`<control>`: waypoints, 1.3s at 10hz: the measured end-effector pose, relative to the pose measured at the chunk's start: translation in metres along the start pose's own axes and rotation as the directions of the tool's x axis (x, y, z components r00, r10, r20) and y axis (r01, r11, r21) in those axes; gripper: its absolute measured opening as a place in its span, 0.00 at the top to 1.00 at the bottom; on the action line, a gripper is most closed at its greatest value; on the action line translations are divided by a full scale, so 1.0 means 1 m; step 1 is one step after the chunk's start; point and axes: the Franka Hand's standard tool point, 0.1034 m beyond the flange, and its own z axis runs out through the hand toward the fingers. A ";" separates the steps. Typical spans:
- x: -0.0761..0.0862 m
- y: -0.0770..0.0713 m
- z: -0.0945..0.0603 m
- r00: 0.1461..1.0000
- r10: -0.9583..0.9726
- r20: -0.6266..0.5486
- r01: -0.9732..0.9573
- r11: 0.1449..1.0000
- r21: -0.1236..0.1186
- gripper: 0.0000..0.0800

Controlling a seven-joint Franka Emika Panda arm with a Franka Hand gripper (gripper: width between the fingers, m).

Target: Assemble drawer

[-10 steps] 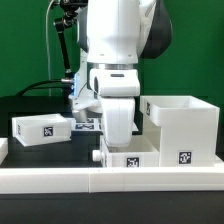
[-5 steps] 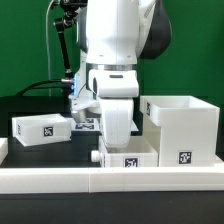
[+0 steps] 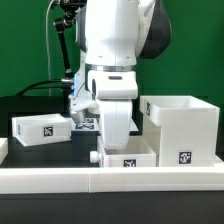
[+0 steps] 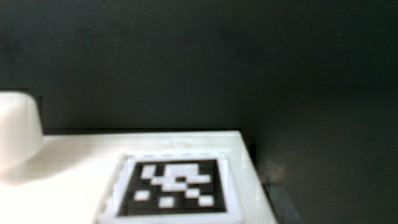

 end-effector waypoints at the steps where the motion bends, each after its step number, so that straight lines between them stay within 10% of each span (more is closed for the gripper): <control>1: 0.000 0.000 0.000 1.000 0.000 0.000 0.000 1.000 0.000 0.95; 13: 0.007 0.005 -0.001 0.999 -0.039 0.015 0.039 0.999 0.000 0.95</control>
Offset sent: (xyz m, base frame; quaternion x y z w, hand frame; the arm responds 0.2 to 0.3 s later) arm -0.0007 0.0059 -0.0035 -0.0040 -0.0175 -0.0832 0.9964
